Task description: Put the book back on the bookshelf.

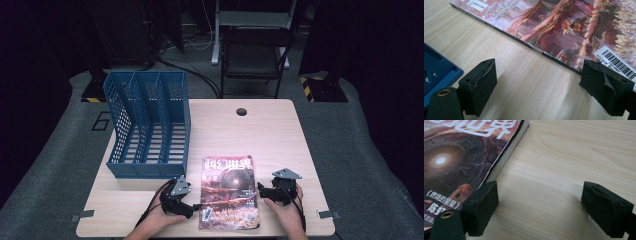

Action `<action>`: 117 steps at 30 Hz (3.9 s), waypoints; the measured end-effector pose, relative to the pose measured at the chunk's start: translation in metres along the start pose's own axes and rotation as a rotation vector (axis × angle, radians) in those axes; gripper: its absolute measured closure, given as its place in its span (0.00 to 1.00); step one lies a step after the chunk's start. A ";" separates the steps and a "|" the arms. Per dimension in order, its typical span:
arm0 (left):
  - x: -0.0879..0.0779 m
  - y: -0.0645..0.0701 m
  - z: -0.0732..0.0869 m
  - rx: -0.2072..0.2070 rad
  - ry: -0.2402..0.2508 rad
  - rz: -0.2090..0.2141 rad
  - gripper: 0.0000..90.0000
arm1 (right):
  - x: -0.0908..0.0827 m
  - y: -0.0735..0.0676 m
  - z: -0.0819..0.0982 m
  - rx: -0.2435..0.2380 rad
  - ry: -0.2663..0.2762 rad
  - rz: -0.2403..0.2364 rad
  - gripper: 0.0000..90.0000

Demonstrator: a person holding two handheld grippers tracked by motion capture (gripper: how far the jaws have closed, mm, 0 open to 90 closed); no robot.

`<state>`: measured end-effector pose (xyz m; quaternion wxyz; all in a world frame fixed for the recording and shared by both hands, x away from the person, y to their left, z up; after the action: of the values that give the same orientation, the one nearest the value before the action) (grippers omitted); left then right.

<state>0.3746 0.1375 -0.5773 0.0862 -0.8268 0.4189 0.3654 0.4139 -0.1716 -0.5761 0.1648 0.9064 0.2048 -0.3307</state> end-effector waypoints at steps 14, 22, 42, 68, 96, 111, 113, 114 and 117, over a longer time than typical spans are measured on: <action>0.000 0.000 0.000 -0.020 0.004 -0.008 0.15 | -0.003 -0.003 0.001 -0.009 0.008 -0.016 0.19; 0.000 -0.001 -0.002 -0.056 0.001 -0.011 0.16 | -0.003 -0.002 0.001 -0.014 0.011 -0.017 0.19; -0.008 0.007 -0.013 -0.176 -0.018 0.002 0.22 | -0.026 -0.011 -0.015 0.074 0.005 -0.032 0.51; -0.003 0.034 -0.013 -0.166 -0.044 0.033 0.42 | -0.031 -0.047 -0.027 0.051 0.035 -0.159 0.51; 0.002 0.038 -0.006 -0.172 -0.029 -0.020 0.46 | -0.022 -0.062 -0.014 0.125 -0.060 -0.201 0.71; 0.002 0.038 -0.006 -0.178 -0.026 -0.010 0.46 | -0.012 -0.055 -0.020 0.164 -0.042 -0.219 0.62; 0.002 0.038 -0.006 -0.174 -0.026 -0.012 0.46 | -0.010 -0.056 -0.020 0.171 -0.047 -0.222 0.62; 0.002 0.038 -0.006 -0.173 -0.025 -0.012 0.46 | -0.010 -0.056 -0.020 0.169 -0.043 -0.222 0.62; 0.002 0.038 -0.006 -0.172 -0.024 -0.013 0.45 | -0.010 -0.056 -0.020 0.180 -0.041 -0.225 0.61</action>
<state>0.3493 0.1097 -0.5681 0.0222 -0.8293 0.3798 0.4093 0.3912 -0.1170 -0.5640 0.0488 0.8819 0.2710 -0.3826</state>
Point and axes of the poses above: each handheld gripper's, and its own axes: x roughly forward along the jaws, z roughly out of its underside, y roughly to its right, the point moved 7 cm from there along x, roughly forward along the jaws, and after that the axes turned 13 degrees about -x, right-handed, at the moved point
